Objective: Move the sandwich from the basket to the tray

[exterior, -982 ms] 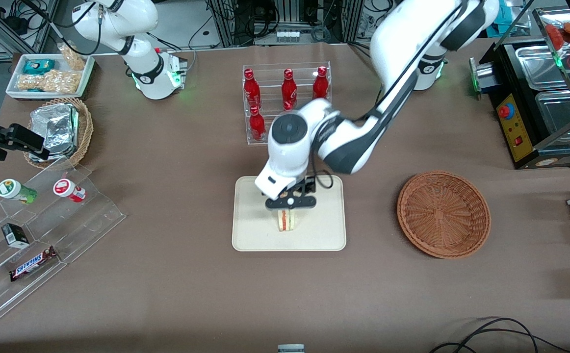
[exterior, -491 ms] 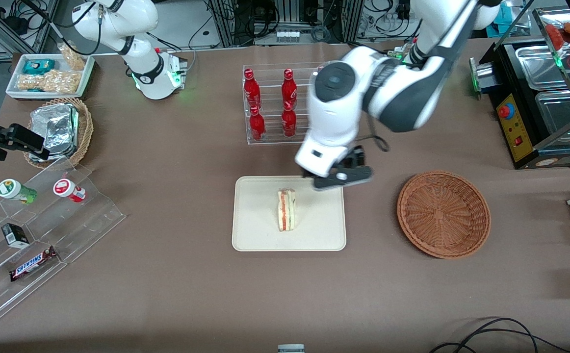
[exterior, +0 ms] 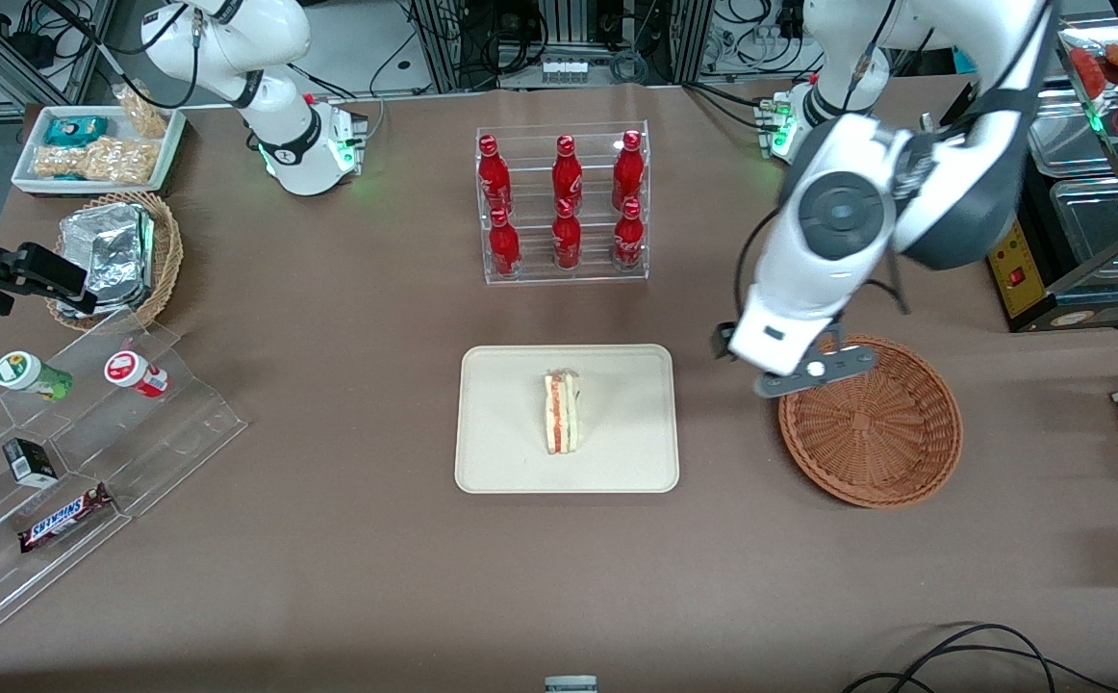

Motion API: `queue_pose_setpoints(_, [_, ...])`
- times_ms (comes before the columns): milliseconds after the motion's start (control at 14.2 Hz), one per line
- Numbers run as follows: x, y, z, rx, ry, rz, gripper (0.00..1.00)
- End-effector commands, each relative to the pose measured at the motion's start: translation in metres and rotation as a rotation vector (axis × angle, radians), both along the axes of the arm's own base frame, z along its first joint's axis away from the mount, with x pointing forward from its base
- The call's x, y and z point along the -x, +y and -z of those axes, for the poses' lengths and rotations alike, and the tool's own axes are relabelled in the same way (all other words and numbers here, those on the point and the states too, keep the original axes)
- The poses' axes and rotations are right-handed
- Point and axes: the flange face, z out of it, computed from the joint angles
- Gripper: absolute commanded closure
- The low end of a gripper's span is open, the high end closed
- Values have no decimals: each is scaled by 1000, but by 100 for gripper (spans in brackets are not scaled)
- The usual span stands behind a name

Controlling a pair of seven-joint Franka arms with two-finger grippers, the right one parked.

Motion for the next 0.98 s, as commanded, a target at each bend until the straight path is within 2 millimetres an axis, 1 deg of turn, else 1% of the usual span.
queue_pose_setpoints(0, [20,48,-25,14,44,33,0])
queue_pose_setpoints(70, [21,65,-31,13,63,50,0])
queue_pose_setpoints(140, [23,77,-35,13,88,82,0])
queue_pose_setpoints(281, [19,108,-43,23,103,115,0])
queue_pose_setpoints(351, [23,114,-52,45,112,149,0])
queue_pose_setpoints(421, [23,127,-57,68,127,169,0])
queue_pose_setpoints(491, [23,137,-69,77,124,207,0])
queue_pose_setpoints(561, [23,146,-77,86,128,236,0])
queue_pose_setpoints(632, [21,162,-85,93,128,254,0])
queue_pose_setpoints(772, [17,176,-100,97,106,306,0])
queue_pose_setpoints(912, [12,196,-112,97,78,298,0])
